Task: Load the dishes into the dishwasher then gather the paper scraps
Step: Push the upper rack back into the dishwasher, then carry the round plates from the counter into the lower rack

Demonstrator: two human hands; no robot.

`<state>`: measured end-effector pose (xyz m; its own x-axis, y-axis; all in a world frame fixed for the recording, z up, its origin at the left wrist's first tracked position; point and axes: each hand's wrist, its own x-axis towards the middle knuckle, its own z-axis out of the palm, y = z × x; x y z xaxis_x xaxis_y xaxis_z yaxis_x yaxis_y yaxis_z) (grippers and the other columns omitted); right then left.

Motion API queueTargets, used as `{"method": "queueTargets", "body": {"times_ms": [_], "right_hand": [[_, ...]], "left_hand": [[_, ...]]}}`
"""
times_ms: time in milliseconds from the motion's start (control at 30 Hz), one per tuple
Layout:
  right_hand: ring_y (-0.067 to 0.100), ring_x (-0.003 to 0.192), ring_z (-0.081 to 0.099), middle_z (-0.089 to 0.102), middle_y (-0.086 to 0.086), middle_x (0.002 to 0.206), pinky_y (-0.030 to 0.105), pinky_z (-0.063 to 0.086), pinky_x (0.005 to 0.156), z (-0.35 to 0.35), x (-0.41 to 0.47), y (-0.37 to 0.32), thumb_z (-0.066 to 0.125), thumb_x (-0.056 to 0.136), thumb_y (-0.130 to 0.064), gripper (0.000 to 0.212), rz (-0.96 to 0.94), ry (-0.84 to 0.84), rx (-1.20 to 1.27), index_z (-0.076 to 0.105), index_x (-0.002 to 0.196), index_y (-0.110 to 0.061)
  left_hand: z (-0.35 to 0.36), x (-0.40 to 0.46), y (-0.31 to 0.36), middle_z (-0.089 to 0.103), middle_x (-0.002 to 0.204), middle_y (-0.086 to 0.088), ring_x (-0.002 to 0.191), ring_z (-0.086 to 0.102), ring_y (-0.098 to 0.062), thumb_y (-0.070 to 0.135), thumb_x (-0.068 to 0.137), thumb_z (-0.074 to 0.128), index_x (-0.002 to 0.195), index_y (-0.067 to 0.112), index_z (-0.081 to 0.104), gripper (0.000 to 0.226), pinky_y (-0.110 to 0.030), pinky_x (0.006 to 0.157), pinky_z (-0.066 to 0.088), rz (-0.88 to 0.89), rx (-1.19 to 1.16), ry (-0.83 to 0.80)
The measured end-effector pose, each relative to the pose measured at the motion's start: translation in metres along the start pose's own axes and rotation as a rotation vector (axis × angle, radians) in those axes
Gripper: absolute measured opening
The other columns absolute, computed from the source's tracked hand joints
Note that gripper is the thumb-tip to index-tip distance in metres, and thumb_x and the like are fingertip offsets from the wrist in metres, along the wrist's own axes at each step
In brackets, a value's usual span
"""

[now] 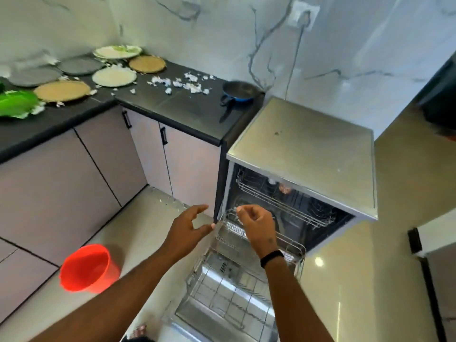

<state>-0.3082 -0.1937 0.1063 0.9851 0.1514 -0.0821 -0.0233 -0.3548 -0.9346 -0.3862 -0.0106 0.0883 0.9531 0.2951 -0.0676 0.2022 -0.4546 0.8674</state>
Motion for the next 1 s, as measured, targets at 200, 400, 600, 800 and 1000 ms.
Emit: {"method": "queueTargets", "body": {"times_ms": [200,400,600,800,1000], "right_hand": [[0.016,0.082,0.069,0.073,0.002,0.088,0.032,0.058,0.076,0.058,0.019,-0.066,0.067,0.095,-0.028,0.018,-0.097,0.028,-0.003,0.073,0.097,-0.012],[0.012,0.086,0.065,0.070,-0.002,0.091,0.018,0.051,0.075,0.150,0.035,-0.124,0.068,0.094,-0.030,0.017,-0.209,0.061,-0.107,0.072,0.100,-0.014],[0.014,0.095,0.065,0.071,-0.004,0.095,0.031,0.054,0.086,0.227,0.055,-0.175,0.069,0.093,-0.031,0.014,-0.274,0.092,-0.123,0.073,0.099,-0.019],[0.006,0.094,0.063,0.071,-0.007,0.097,0.026,0.053,0.087,0.271,0.071,-0.195,0.069,0.093,-0.032,0.010,-0.299,0.099,-0.132,0.073,0.096,-0.023],[-0.008,0.087,0.054,0.069,-0.007,0.098,0.005,0.037,0.074,0.277,0.105,-0.201,0.068,0.093,-0.030,0.012,-0.281,0.129,-0.153,0.073,0.099,-0.020]], "left_hand": [[-0.086,0.023,-0.003,0.055,0.145,0.007,0.133,0.050,-0.017,0.032,0.091,0.075,0.141,0.026,0.055,0.055,-0.019,0.088,0.041,0.059,-0.075,0.082],[-0.192,0.032,-0.034,0.054,0.146,0.006,0.134,0.048,-0.017,0.032,0.092,0.073,0.140,0.029,0.055,0.051,-0.032,0.099,0.044,0.077,-0.143,0.144],[-0.281,0.045,-0.068,0.052,0.147,0.009,0.136,0.047,-0.016,0.032,0.091,0.073,0.143,0.030,0.052,0.056,-0.033,0.102,0.043,0.102,-0.142,0.180],[-0.321,0.061,-0.090,0.047,0.145,0.018,0.137,0.043,-0.012,0.036,0.091,0.073,0.142,0.037,0.050,0.056,-0.029,0.101,0.040,0.137,-0.130,0.172],[-0.326,0.104,-0.095,0.042,0.139,0.022,0.138,0.041,-0.013,0.039,0.089,0.073,0.140,0.043,0.046,0.057,-0.031,0.102,0.039,0.119,-0.107,0.151]]}}
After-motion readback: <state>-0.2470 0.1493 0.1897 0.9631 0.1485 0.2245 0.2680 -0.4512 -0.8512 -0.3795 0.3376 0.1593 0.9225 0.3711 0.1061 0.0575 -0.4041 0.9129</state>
